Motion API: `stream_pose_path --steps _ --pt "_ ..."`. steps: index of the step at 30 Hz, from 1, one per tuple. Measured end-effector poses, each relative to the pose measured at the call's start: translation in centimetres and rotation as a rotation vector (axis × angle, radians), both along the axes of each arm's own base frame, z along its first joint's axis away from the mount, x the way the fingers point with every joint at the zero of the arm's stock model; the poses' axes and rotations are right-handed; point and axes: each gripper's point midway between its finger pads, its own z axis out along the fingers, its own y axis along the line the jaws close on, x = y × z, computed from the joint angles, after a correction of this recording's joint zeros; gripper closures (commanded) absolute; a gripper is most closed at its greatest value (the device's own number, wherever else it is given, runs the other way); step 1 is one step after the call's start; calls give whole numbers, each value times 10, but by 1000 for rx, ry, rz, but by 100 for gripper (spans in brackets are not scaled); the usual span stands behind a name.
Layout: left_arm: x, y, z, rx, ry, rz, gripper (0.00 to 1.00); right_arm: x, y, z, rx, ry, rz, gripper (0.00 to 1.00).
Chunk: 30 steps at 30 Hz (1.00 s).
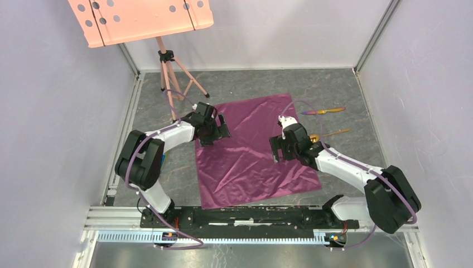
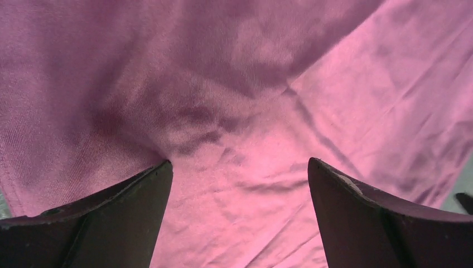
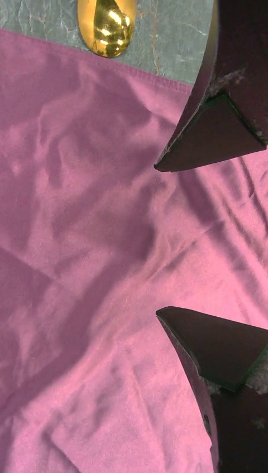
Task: Fold the napkin into a case and place the utensils inside
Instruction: Smooth out the napkin at the center of the board.
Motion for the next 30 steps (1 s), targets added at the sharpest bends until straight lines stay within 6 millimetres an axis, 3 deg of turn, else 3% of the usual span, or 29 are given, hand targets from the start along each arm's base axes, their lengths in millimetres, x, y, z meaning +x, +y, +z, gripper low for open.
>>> stream_pose_path --steps 9,16,20,23,26,30 --pt "48 29 -5 35 -59 155 0 -4 -11 2 5 13 -52 2" --pt "76 42 -3 46 -73 207 0 -12 -17 32 55 -45 -70 2" --pt "62 44 -1 48 -49 198 0 -31 -43 24 16 30 -230 8" --pt "38 41 14 31 -38 170 0 -58 -63 8 -16 154 -370 25" --pt "17 27 56 -44 -103 112 0 -85 -69 -8 18 250 -468 36" --pt "-9 10 103 -144 -190 29 0 -122 -72 -32 58 392 -572 37"
